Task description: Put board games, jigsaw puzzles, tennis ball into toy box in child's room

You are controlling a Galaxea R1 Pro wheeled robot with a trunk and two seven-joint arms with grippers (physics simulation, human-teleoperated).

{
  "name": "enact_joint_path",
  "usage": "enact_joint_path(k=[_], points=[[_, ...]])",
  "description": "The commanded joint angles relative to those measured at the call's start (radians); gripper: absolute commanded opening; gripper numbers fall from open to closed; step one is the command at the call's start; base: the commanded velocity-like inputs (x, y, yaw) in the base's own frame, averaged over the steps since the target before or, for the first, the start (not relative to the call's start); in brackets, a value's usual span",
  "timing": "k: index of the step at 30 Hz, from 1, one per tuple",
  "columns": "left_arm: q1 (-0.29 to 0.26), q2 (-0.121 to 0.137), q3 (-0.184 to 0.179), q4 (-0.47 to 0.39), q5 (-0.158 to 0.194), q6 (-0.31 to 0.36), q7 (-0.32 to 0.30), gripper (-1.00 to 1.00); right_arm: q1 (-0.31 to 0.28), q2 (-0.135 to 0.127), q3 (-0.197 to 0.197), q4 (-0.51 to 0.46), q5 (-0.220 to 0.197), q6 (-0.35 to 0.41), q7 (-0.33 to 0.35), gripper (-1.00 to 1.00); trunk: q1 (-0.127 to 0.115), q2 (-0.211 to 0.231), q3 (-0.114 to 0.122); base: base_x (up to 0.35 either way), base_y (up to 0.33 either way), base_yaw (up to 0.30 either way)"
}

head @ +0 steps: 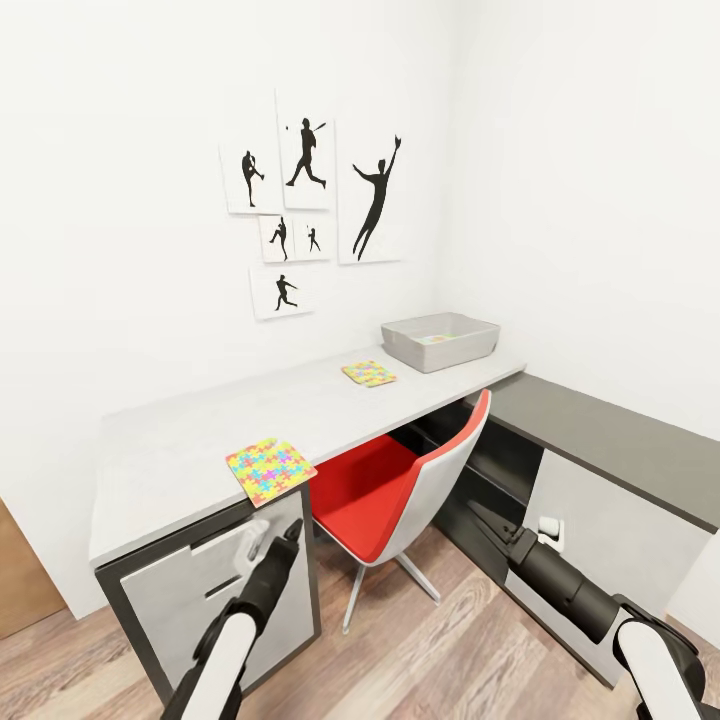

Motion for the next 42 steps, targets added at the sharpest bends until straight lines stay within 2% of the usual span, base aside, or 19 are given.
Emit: enact_joint_path(k=[1,11,17,22,23,27,42], points=[[0.0,0.0,-0.003,-0.004,0.008,0.003,0.007,1.0,-0.001,0.0,-0.001,0.0,-0.003,0.007,0.001,1.0,0.0,-0.001,-0.001,0.0,0.0,0.0],[-0.016,0.0,-0.013,-0.012,0.009,0.003,0.015,1.0,-0.001,0.0,-0.001,0.0,-0.003,0.007,0.001,1.0,0.0,-0.001,-0.001,0.0,0.0,0.0],[-0.021,0.0,-0.013,-0.014,0.016,-0.007,0.042,1.0,-0.001,0.0,-0.001,0.0,-0.003,0.007,0.003,1.0,0.0,-0.001,-0.001,0.0,0.0,0.0],[-0.022,0.0,-0.013,-0.014,0.061,-0.059,0.058,1.0,-0.001,0.0,-0.001,0.0,-0.003,0.007,0.004,1.0,0.0,-0.001,-0.001,0.0,0.0,0.0],[-0.022,0.0,-0.013,-0.014,0.061,-0.059,0.058,1.0,-0.001,0.0,-0.001,0.0,-0.003,0.007,0.004,1.0,0.0,-0.001,-0.001,0.0,0.0,0.0],[-0.022,0.0,-0.015,-0.01,0.099,-0.139,0.057,1.0,-0.001,0.001,-0.001,0.0,-0.003,0.007,0.004,1.0,0.0,-0.001,-0.001,0.0,0.0,0.0],[-0.022,0.0,-0.015,-0.006,0.101,-0.163,0.056,1.0,-0.001,0.001,-0.001,0.0,-0.003,0.007,0.004,1.0,0.0,-0.001,-0.001,0.0,0.0,0.0]])
